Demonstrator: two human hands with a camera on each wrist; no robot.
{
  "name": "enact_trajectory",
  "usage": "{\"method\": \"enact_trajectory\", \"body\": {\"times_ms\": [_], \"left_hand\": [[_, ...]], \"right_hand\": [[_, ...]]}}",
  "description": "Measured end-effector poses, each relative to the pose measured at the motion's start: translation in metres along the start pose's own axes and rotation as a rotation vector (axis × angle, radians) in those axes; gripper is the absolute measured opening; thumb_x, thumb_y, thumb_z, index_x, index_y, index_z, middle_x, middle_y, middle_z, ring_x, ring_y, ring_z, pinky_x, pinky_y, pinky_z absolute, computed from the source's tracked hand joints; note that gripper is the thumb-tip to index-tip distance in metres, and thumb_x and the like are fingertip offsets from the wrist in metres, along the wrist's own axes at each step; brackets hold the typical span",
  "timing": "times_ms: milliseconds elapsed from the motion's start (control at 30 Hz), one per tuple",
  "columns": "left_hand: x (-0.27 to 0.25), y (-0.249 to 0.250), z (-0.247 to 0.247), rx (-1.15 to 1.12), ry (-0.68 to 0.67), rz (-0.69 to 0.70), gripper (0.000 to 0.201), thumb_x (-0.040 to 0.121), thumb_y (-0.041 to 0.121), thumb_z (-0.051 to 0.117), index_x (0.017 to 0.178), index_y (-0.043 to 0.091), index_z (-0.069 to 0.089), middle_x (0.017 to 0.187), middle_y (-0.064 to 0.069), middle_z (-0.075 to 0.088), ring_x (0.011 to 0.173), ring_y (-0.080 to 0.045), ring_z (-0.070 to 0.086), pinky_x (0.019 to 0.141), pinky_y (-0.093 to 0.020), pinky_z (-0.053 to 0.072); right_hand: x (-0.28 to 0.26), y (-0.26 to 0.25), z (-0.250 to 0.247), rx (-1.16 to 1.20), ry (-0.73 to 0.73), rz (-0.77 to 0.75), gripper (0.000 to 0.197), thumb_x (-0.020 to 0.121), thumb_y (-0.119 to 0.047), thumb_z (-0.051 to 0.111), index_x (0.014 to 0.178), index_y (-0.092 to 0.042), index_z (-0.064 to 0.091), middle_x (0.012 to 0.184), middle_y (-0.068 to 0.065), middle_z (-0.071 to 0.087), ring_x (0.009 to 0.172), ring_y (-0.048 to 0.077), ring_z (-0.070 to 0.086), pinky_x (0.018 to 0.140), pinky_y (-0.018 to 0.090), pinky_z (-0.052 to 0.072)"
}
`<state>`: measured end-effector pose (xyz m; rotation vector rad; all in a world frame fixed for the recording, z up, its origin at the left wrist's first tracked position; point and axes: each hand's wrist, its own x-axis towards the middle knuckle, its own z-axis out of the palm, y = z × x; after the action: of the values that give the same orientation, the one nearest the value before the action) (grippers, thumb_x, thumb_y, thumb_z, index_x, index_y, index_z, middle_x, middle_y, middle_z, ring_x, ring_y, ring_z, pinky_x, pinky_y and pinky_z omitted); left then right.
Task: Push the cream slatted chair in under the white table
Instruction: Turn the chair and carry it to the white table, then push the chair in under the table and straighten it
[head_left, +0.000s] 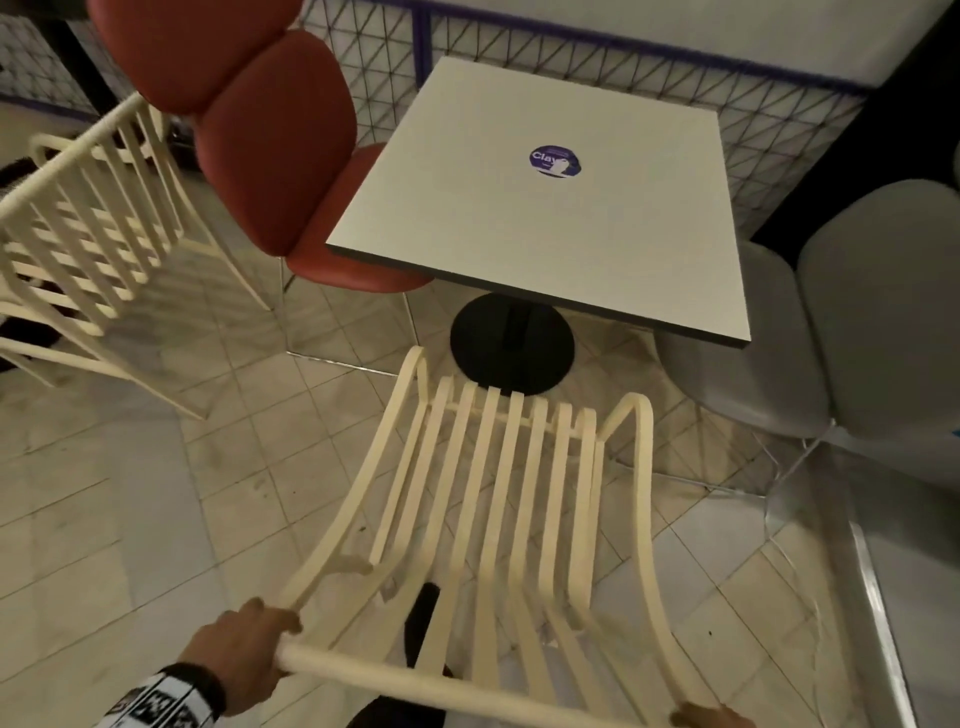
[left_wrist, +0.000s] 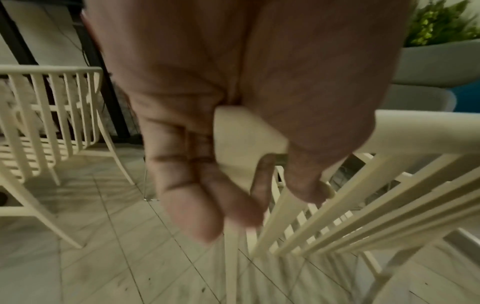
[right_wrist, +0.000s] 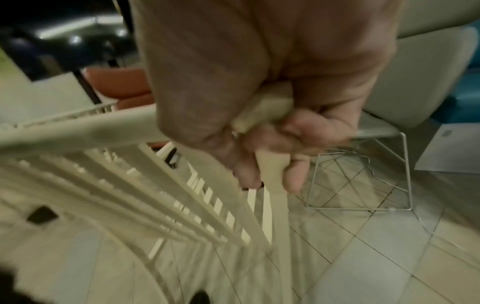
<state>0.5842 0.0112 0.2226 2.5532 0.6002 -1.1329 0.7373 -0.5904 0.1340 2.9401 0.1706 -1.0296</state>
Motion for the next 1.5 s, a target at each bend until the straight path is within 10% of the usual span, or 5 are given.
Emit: {"method": "enact_trajectory", "body": {"times_ms": [133,367,1100,1266,1500], "left_hand": [[0.014,-0.001,-0.015,0.003,-0.018,0.005,0.016,0.083,0.049,0.051,0.092,0.047,0.037,0.115,0.007,0.049,0.11,-0.015,0.055,0.096,-0.03,0.046],[0.085,0.026,-0.106,0.107,0.06,-0.025,0.039,0.088,0.04,0.051,0.126,0.03,0.05,0.126,-0.002,0.054,0.115,-0.021,0.056,0.096,-0.031,0.047],[0.211,0.05,-0.224,-0.105,0.167,0.064,0.051,0.077,0.036,0.074,0.123,0.022,0.056,0.123,-0.009,0.063,0.107,-0.029,0.06,0.088,-0.034,0.047],[0.2,0.039,-0.243,-0.657,-0.099,0.006,0.051,0.086,0.014,0.06,0.131,0.029,0.039,0.11,-0.01,0.06,0.087,-0.022,0.059,0.073,-0.031,0.049],[0.219,0.074,-0.241,-0.65,0.104,-0.235,0.032,0.086,0.028,0.05,0.1,0.0,0.057,0.093,-0.02,0.064,0.067,-0.035,0.065,0.062,-0.038,0.059]], "right_hand": [[-0.007,-0.066,0.058,-0.036,-0.182,0.035,0.021,0.068,-0.049,0.062,0.082,-0.058,0.05,0.098,-0.004,0.061,0.089,0.018,0.065,0.078,0.032,0.054],[0.033,-0.166,-0.122,0.066,-0.119,0.171,0.027,0.07,-0.019,0.053,0.061,-0.044,0.045,0.093,-0.003,0.064,0.092,0.021,0.065,0.083,0.031,0.052],[0.165,-0.204,-0.258,0.237,-0.041,0.077,0.049,0.081,-0.009,0.063,0.124,-0.026,0.045,0.111,0.011,0.063,0.095,0.028,0.06,0.081,0.038,0.051],[0.162,-0.206,-0.275,0.796,-0.143,0.349,0.025,0.087,-0.025,0.052,0.108,-0.012,0.053,0.101,0.012,0.062,0.09,0.03,0.067,0.071,0.035,0.053],[0.198,-0.219,-0.25,0.56,0.094,0.482,0.034,0.088,-0.028,0.05,0.066,-0.003,0.058,0.079,0.018,0.067,0.072,0.032,0.064,0.06,0.031,0.047]]}}
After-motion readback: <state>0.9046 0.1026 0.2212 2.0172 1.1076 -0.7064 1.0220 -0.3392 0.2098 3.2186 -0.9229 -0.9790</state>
